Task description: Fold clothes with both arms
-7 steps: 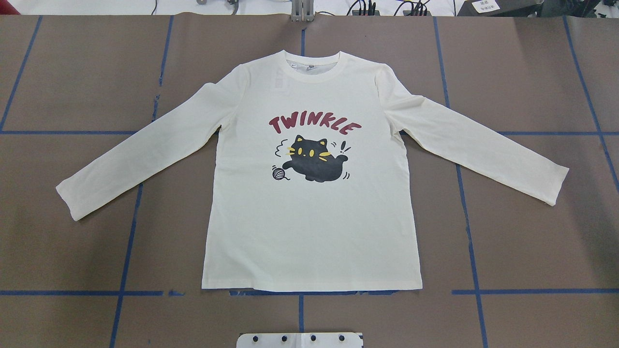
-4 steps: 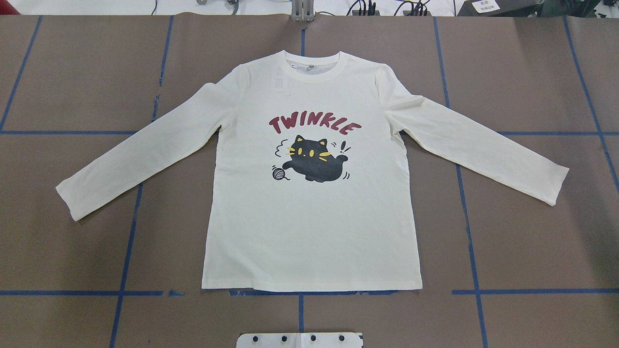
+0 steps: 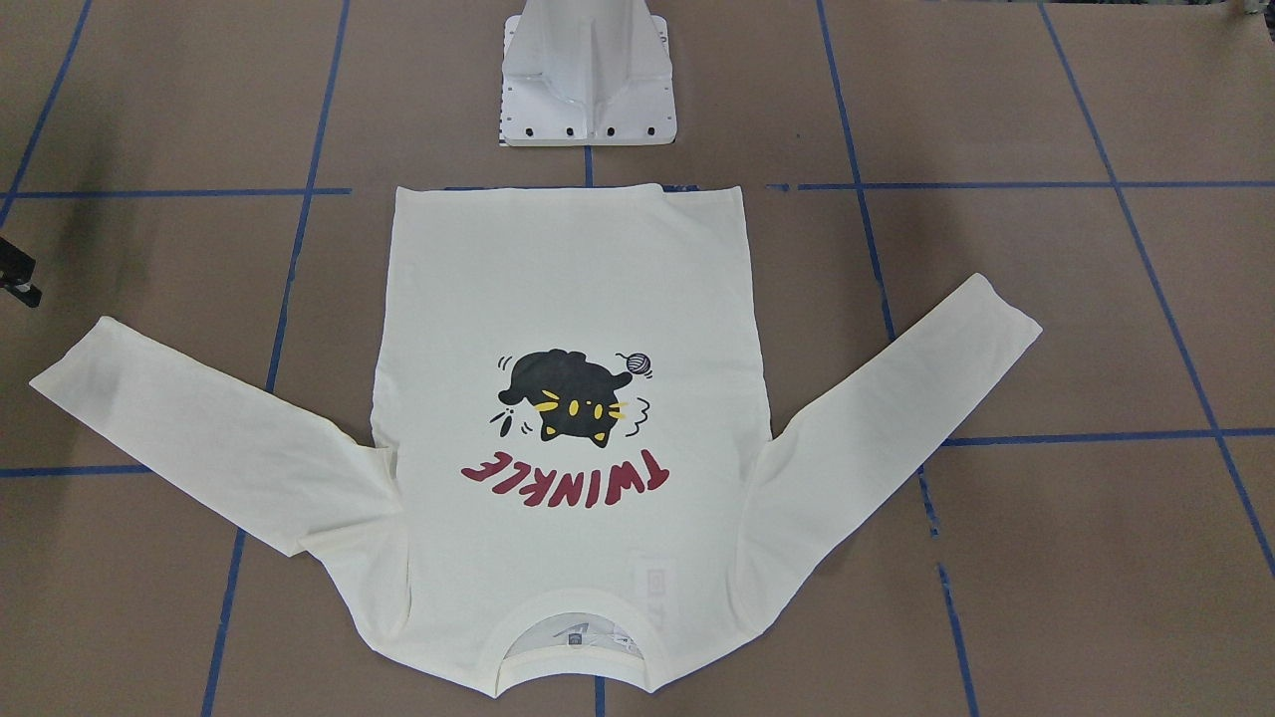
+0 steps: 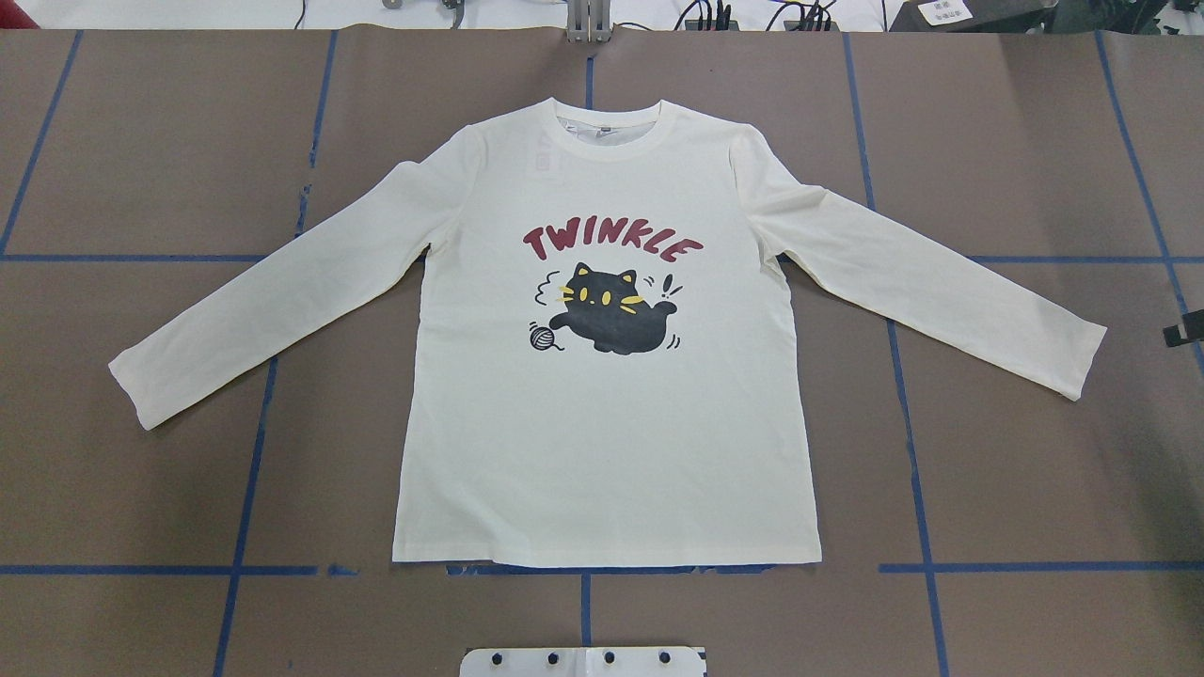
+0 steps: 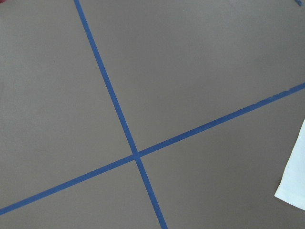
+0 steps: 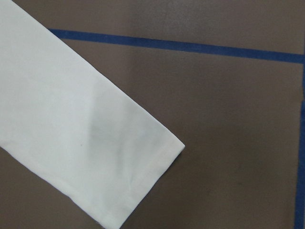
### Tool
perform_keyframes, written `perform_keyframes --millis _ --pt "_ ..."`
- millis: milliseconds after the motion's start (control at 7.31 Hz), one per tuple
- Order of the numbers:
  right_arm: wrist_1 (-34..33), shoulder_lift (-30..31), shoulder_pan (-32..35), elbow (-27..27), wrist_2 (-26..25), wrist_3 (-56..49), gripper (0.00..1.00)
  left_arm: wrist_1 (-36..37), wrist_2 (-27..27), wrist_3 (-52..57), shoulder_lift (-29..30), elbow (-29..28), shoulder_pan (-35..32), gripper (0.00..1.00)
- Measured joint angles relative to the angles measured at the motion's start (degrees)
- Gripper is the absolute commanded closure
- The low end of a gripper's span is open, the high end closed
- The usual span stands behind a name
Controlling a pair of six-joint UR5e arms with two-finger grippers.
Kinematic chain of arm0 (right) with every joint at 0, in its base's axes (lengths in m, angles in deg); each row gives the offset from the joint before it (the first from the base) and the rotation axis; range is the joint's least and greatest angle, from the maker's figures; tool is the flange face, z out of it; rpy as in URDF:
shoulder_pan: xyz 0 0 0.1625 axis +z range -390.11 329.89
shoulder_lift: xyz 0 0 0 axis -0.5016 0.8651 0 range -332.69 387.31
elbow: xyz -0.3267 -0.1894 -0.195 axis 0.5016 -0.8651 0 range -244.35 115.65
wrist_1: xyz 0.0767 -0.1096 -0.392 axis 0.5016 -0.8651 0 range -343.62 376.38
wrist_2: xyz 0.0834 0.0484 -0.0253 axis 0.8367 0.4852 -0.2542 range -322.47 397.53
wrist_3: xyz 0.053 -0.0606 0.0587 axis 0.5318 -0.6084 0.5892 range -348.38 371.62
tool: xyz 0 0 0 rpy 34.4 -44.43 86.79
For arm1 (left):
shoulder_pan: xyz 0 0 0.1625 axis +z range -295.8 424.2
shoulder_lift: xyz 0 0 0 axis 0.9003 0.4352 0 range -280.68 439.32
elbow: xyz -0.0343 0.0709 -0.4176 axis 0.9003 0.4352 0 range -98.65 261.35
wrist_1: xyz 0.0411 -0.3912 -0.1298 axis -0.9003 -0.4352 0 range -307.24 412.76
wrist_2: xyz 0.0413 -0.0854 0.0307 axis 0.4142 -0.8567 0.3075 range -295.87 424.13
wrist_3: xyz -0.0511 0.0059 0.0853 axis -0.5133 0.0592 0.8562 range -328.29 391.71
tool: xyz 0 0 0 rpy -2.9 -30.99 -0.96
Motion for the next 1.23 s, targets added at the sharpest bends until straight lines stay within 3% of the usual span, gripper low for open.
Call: perform_keyframes --millis 547,1095,1232 --pt "0.25 -4.06 -5.88 -4.45 -1.77 2.77 0.00 -2.46 -0.09 0.13 -0.46 -1.35 0.00 0.00" --pt "0.32 -6.39 -6.30 -8.68 -1.66 2.99 0.01 -2.63 -0.09 0.29 -0.47 -1.28 0.00 0.00" --pt "0.36 -6.30 -6.29 -8.94 -1.60 2.93 0.09 -2.63 -0.09 0.30 -0.46 -1.24 0.00 0.00"
